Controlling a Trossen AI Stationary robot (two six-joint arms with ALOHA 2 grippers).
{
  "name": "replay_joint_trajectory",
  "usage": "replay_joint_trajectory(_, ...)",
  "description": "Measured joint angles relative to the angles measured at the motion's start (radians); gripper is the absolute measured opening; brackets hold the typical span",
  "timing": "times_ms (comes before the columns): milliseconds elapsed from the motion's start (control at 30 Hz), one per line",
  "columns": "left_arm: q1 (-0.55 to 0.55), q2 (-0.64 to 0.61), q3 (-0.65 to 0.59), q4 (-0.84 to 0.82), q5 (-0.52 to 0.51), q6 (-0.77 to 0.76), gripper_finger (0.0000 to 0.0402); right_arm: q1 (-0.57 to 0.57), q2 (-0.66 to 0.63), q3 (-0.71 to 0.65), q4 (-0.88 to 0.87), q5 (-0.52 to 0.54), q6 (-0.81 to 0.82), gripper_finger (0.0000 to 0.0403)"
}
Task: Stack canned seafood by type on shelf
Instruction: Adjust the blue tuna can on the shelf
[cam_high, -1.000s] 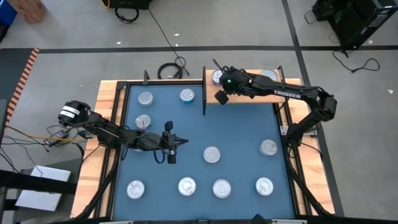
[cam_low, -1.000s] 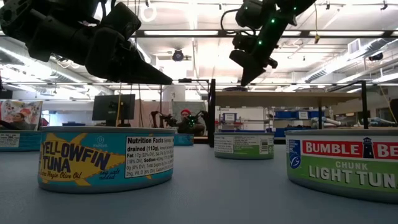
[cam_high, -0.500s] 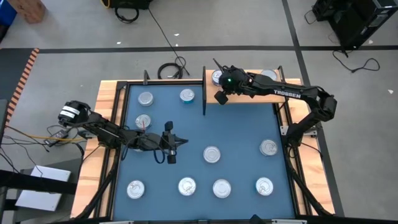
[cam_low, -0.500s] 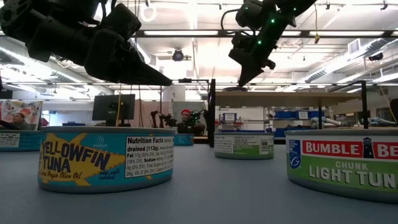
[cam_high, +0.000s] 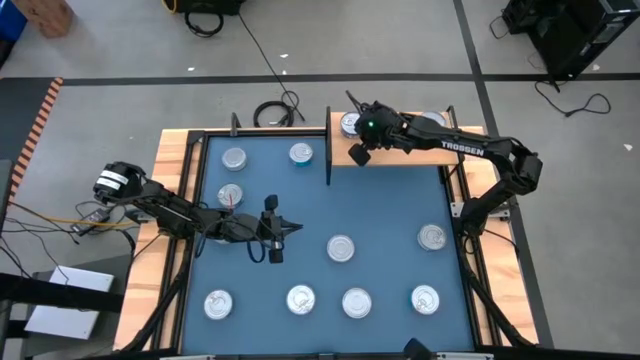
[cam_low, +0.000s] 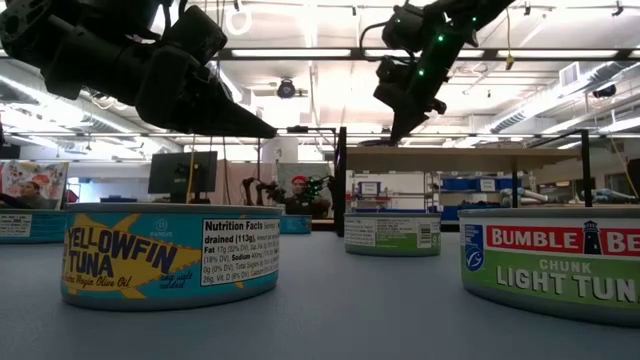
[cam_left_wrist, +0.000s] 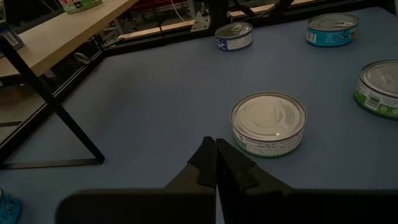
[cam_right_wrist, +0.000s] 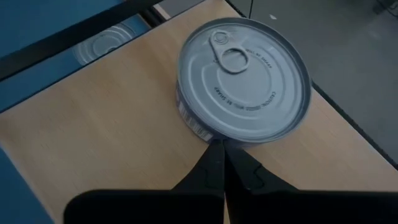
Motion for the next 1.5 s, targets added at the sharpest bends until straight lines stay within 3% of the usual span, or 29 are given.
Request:
replay_joint_trajectory(500,0.000,0.000,0.000,-0.003,0.000,0.000,0.0003,-0.004,-0.003,0.000,0.059,-0.024,-0.006,0.0003)
replay_joint_trajectory(667,0.000,0.000,0.000,-0.003,0.000,0.000,0.0003,0.011,-0.002,0.000,0.062,-0.103,-0.013,0.0003)
replay_joint_trajectory(1500,0.000,0.000,0.000,-0.003,0.000,-0.002,0.0003,-0.048,-0.001,0.000,0.095,-0.124,-0.018,0.0003)
